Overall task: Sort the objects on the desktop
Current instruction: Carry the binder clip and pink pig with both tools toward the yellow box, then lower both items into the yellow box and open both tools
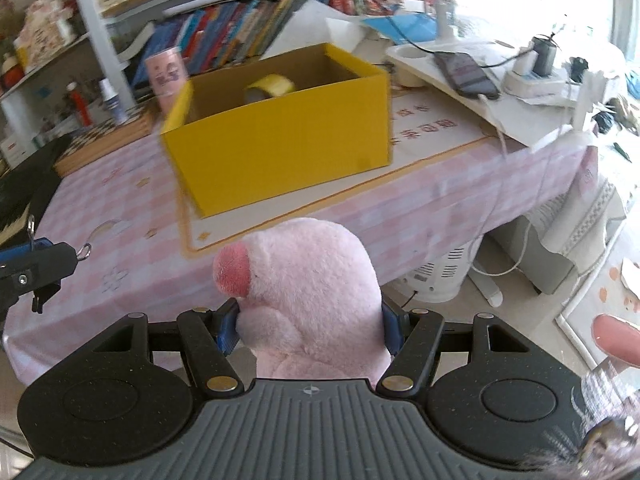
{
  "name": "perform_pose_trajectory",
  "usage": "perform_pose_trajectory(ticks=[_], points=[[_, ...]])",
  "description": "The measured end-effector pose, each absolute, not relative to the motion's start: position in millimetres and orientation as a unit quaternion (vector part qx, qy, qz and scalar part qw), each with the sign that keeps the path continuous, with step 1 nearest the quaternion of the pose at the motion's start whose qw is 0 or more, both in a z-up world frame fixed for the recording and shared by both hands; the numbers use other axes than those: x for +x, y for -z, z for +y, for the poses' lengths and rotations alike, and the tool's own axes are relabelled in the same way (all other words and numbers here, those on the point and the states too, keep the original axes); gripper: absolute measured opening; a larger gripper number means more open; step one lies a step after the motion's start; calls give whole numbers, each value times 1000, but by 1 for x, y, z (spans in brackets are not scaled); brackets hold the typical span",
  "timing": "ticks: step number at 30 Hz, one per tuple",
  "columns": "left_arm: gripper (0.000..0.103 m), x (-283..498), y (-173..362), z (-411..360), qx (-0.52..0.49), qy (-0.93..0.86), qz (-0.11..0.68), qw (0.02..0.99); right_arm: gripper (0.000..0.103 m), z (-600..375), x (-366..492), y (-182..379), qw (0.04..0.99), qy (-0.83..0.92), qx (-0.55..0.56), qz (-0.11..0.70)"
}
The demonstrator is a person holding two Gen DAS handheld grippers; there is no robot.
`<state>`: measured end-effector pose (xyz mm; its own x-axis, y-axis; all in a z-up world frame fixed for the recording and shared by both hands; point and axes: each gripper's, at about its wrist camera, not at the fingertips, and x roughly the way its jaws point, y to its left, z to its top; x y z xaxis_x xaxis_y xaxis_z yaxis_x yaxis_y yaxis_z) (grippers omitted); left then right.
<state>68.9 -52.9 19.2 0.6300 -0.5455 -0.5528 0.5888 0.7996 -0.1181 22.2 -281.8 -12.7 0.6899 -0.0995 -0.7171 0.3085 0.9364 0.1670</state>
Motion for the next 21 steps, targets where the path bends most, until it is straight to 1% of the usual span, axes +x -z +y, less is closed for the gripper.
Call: perform_pose_trajectory(ticks=[5, 13, 16, 21], points=[[41, 93, -28, -93, 41, 333, 280, 900, 63, -321, 38, -1, 918, 133, 141, 345], [41, 144, -65, -146, 33, 303, 196, 932, 63, -370, 91, -55, 964, 103, 100, 222], [41, 163, -68, -163, 47, 283, 190, 939, 63, -382, 116, -69, 974, 74, 88, 198], [41, 191, -54, -188, 71, 247, 209, 943, 63, -386, 164, -74, 978, 16, 62, 197]])
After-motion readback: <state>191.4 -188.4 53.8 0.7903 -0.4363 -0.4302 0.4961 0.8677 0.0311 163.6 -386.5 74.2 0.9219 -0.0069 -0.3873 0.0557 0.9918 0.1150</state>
